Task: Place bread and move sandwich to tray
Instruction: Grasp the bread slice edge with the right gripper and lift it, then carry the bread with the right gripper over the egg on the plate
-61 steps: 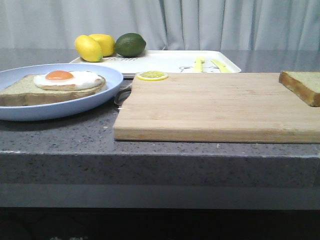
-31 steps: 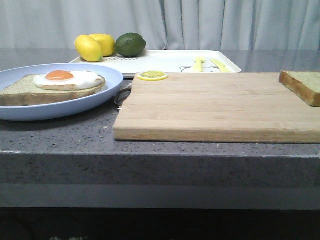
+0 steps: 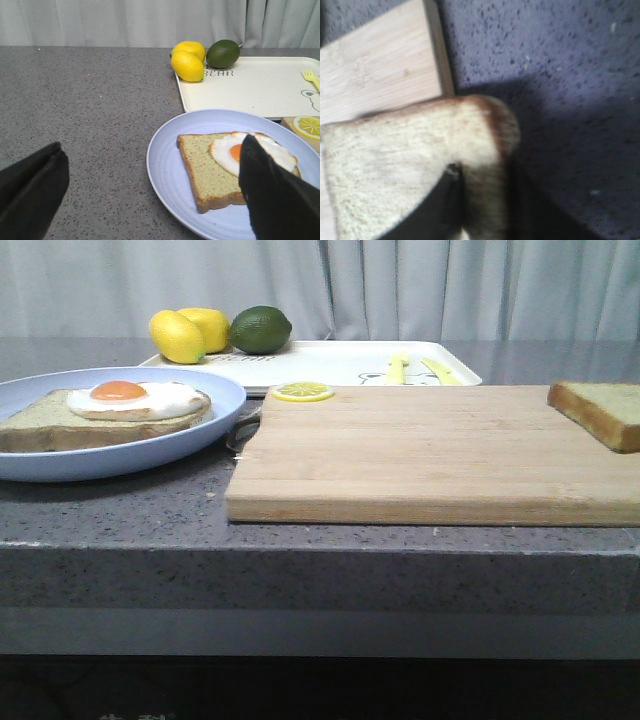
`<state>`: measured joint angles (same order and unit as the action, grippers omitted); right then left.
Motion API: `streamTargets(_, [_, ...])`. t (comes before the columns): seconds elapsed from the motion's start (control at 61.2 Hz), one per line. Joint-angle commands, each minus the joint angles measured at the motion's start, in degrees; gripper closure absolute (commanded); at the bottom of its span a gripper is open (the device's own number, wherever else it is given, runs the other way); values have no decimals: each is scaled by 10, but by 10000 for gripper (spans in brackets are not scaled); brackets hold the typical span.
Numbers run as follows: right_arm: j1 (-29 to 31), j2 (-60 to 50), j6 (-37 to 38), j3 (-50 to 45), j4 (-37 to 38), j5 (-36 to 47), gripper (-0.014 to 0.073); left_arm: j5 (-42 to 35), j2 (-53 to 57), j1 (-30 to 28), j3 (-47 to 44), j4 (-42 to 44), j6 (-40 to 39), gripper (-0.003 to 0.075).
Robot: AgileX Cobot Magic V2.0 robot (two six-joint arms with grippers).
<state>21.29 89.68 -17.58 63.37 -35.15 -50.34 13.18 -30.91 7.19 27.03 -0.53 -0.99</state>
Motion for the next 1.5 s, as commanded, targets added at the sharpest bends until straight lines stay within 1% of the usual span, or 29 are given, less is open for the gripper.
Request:
streamTargets(0.0, [3,-37,-9,15,-17,3,666,-49,-5,3,21,-5,-1,50])
streamTargets(0.131, [3,-81,-9,15,-29,9,654,-49,-5,3,21,-5,-1,50])
streamTargets(0.278, [3,-136,-9,15,-92,4,654,-49,-5,3,21,-5,-1,50])
streamTargets(0.343, [3,-158,-9,15,-135,-9,654,-49,-5,3,21,-5,-1,50])
streamTargets(0.441, [-3,-179,-9,15,-221,-41,654,-49,-5,3,21,-5,-1,50])
streamTargets(0.539, [-29,-182,-9,15,-299,-69,654,-49,-5,3,21,-5,-1,50])
streamTargets(0.604, [-60,-182,-11,15,-323,-70,654,-49,-5,3,21,-5,-1,50])
streamTargets(0.702, [-113,-181,-11,15,-347,-44,654,-49,-5,3,21,-5,-1,50])
streamTargets(0.833, [-212,-169,-11,15,-374,21,654,-49,-5,3,21,-5,-1,50])
streamTargets(0.963, [-315,-134,-18,15,-429,94,654,-49,-5,3,21,-5,-1,50])
streamTargets(1.012, [-350,-118,-35,16,-458,126,654,-49,-5,3,21,-5,-1,50])
streamTargets(1.078, [-399,-86,-75,26,-511,162,654,-49,-5,3,21,-5,-1,50])
streamTargets(1.159, [-445,-37,-119,55,-569,172,654,-49,-5,3,21,-5,-1,50])
streamTargets(1.208, [-465,-7,-135,78,-594,169,654,-49,-5,3,21,-5,-1,50])
streamTargets(1.29, [-490,51,-139,125,-607,168,652,-49,-5,3,21,-5,-1,50])
streamTargets(1.486, [-507,149,-139,202,-619,141,652,-49,-5,3,21,-5,-1,50])
